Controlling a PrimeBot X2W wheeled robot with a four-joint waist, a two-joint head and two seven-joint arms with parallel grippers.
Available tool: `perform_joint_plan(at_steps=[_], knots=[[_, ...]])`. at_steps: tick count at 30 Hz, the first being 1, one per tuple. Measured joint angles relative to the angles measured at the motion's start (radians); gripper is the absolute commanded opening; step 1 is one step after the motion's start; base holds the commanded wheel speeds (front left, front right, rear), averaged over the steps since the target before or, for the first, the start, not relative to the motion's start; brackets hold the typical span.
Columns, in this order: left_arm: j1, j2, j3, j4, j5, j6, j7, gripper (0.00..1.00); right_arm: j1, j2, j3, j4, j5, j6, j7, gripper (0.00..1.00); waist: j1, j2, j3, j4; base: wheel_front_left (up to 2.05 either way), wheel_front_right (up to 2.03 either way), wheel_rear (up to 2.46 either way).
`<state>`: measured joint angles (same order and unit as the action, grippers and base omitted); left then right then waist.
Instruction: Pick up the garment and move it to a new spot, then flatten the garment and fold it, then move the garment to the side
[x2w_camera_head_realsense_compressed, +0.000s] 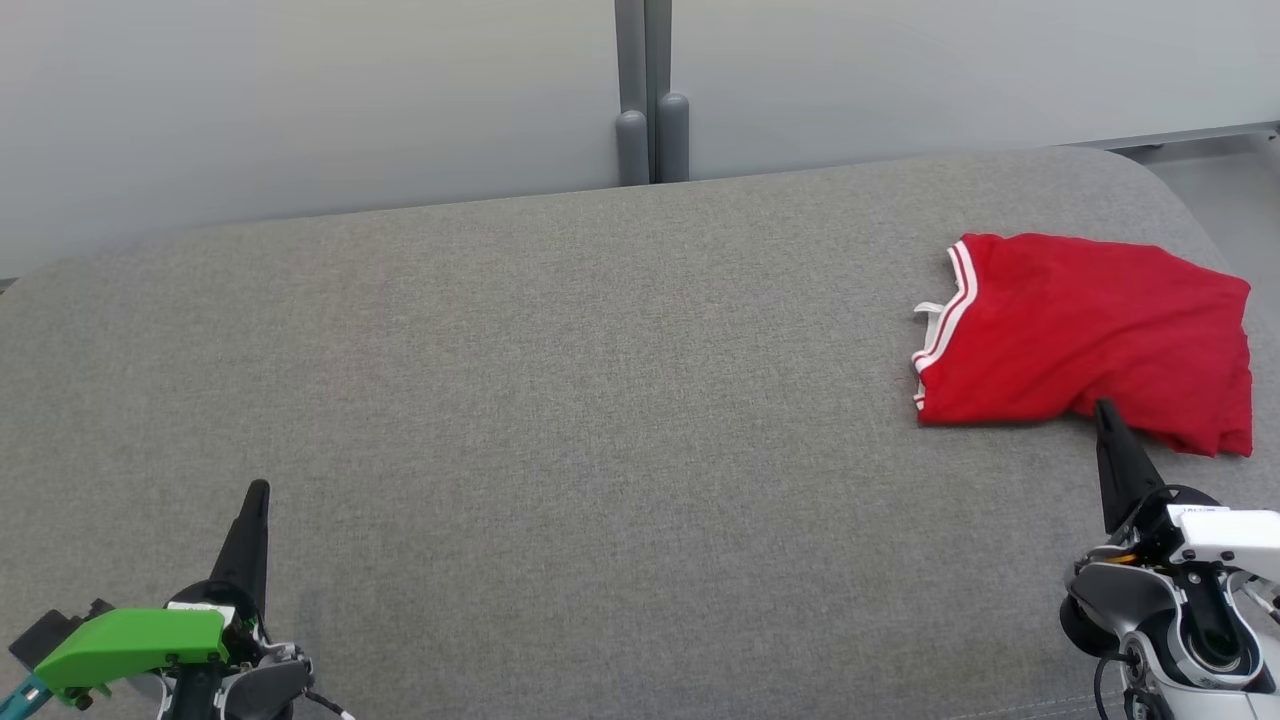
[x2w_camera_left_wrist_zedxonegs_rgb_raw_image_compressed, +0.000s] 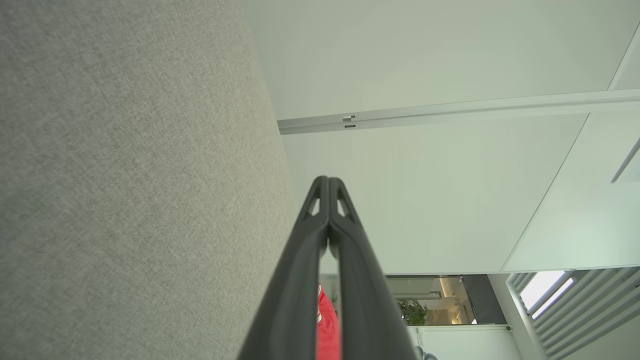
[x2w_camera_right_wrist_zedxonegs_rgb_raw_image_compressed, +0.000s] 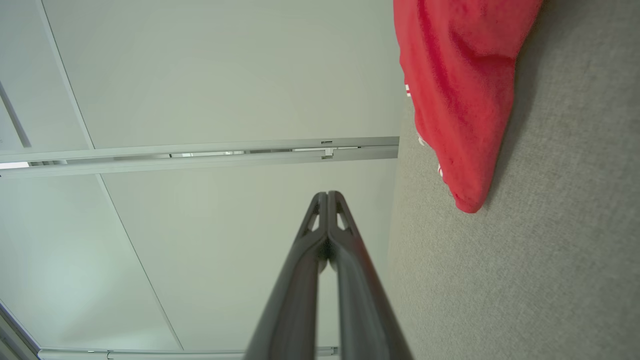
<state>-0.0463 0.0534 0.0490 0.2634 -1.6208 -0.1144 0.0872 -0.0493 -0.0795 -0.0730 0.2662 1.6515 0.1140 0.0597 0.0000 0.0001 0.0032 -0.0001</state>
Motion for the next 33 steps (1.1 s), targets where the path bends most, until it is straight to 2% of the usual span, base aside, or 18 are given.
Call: perform_joint_plan(at_steps=[33], knots=[[-0.01, 0.0, 0.005, 0.014, 0.0, 0.0, 0.0, 0.0, -0.005, 0.001, -0.003, 0.008, 0.0, 0.0, 0.003, 0.0, 0.0, 0.0, -0.001, 0.0, 0.0, 0.0, 0.0]])
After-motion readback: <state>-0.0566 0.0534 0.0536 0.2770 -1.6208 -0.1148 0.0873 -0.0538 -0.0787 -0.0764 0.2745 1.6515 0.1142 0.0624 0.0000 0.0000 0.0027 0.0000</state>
